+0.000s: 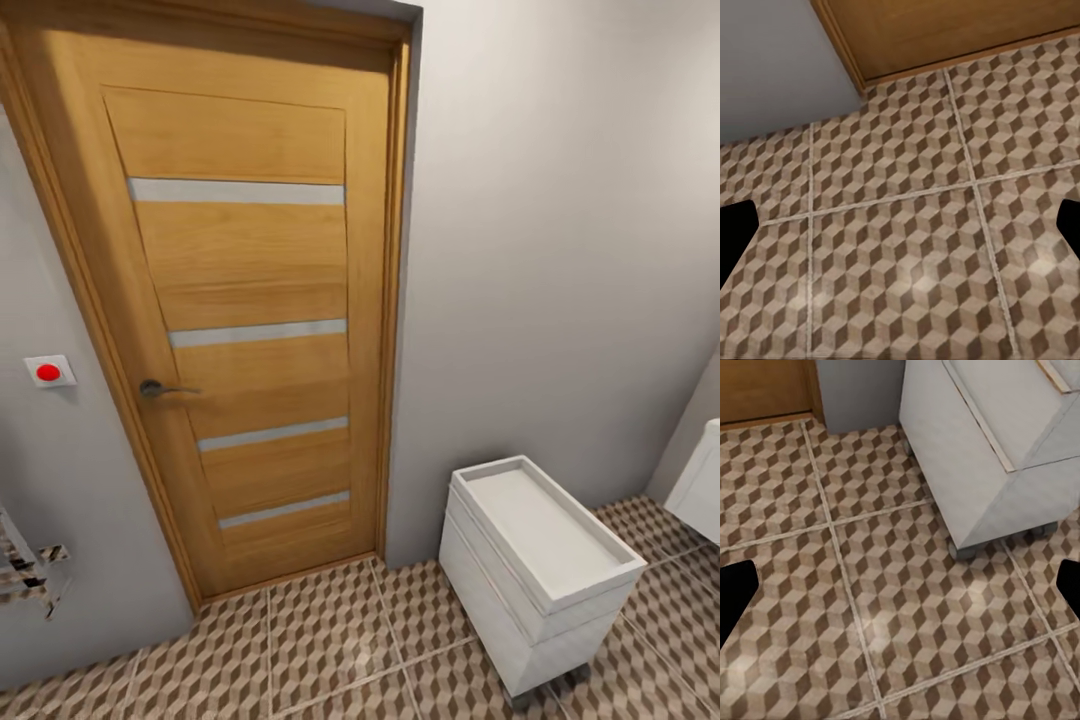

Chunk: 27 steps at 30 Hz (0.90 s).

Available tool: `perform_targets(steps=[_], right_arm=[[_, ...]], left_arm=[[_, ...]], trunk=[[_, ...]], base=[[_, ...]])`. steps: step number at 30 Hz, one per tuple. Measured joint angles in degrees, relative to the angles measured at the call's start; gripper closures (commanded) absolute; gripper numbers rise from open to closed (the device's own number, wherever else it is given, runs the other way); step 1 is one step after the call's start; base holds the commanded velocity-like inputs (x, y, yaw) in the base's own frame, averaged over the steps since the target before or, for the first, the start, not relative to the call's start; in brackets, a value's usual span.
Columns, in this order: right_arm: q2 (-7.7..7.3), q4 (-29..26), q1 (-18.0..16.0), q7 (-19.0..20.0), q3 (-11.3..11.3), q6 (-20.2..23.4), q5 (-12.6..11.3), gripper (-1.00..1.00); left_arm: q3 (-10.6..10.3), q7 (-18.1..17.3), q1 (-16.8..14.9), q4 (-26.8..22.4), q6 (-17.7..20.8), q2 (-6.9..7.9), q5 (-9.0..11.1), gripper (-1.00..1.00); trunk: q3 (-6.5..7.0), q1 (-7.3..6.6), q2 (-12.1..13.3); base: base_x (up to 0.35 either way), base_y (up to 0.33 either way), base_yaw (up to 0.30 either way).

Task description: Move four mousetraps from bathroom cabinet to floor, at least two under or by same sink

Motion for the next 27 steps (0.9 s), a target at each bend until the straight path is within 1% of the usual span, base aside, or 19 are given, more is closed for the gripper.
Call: perform_targets(steps=[27], right_arm=[[-0.02, 0.00, -0.01, 0.00, -0.05, 0.00, 0.00, -1.00]], left_arm=[[0.00, 0.00, 0.02, 0.00, 0.00, 0.00, 0.00, -1.00]], trunk=[[0.00, 0.00, 0.00]], base=[[0.000, 0.000, 0.255]])
